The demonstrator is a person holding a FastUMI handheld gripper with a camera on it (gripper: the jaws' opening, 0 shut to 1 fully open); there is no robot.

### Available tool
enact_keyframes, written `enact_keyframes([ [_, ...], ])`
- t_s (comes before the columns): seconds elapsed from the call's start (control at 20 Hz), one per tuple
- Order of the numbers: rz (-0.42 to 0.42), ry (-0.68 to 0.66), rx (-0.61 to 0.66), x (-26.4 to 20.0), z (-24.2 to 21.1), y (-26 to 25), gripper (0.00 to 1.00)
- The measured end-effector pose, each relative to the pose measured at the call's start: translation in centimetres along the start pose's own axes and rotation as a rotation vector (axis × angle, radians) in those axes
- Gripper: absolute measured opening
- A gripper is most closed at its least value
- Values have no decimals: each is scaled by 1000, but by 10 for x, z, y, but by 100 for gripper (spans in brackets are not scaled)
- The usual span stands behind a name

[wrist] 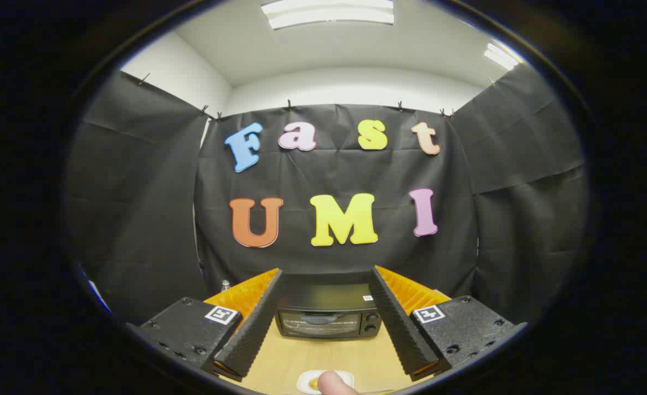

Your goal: Open the toaster oven, put the food inside, and close the toaster oven door.

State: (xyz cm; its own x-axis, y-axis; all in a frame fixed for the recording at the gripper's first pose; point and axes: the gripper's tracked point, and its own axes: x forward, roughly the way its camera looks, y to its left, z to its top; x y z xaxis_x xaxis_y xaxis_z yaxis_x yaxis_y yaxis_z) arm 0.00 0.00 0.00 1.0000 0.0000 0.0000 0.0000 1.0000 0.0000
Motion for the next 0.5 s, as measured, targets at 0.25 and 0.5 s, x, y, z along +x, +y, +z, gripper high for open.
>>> enact_keyframes([
  [0.25,-4,6,3,0,-5,-1,100],
  [0.5,-8,15,9,3,-7,-2,100],
])
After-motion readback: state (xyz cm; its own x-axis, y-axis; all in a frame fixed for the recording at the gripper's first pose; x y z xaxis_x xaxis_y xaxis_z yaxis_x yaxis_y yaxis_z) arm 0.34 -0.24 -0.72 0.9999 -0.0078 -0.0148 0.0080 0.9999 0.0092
